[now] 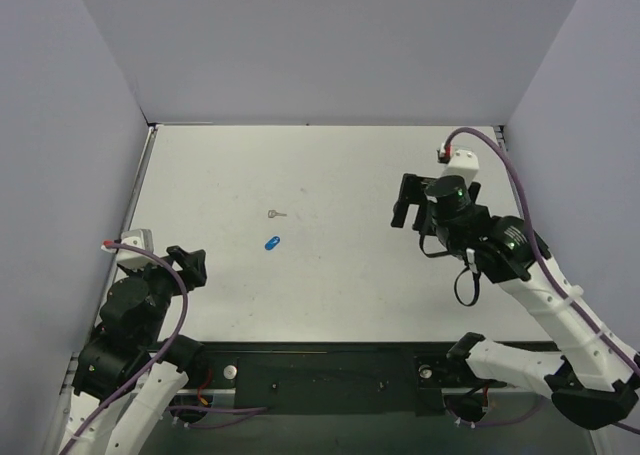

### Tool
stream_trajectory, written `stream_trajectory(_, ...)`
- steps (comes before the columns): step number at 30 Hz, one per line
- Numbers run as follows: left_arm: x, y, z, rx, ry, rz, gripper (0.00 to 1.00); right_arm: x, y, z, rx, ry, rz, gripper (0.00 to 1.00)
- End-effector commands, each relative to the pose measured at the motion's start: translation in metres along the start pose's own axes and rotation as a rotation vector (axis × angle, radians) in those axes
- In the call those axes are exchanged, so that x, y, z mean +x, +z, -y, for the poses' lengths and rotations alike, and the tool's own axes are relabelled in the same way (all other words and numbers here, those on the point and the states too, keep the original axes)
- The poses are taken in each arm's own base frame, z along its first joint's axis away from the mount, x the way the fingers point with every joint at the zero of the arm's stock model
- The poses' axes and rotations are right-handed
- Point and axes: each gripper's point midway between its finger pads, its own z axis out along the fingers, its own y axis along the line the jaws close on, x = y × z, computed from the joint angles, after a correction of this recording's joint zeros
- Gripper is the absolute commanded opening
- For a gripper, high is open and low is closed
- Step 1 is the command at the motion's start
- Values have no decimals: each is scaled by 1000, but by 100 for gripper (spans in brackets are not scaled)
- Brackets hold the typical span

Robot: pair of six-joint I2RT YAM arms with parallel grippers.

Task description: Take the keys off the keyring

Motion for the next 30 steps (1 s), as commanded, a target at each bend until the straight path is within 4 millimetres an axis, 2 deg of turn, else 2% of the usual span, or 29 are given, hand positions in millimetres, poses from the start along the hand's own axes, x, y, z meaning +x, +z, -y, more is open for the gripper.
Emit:
stream_trajectory(1, -10, 2, 8, 41, 7, 42, 80, 6, -20, 46, 116, -1, 74, 88)
stream_trajectory(11, -9, 2, 12, 62, 14, 42, 82, 46, -36, 89, 110, 200, 204, 91)
stream_trajectory(15, -10, 1, 11, 65, 11, 48, 82, 76, -37, 106, 102, 219, 204, 91)
stream_trajectory(21, -8, 3, 12, 68, 20, 43, 82, 103, -46, 123, 56, 285, 237, 91)
stream_trajectory(30, -7, 3, 12, 67, 19, 42, 82, 113, -56, 131, 25, 339, 254, 91)
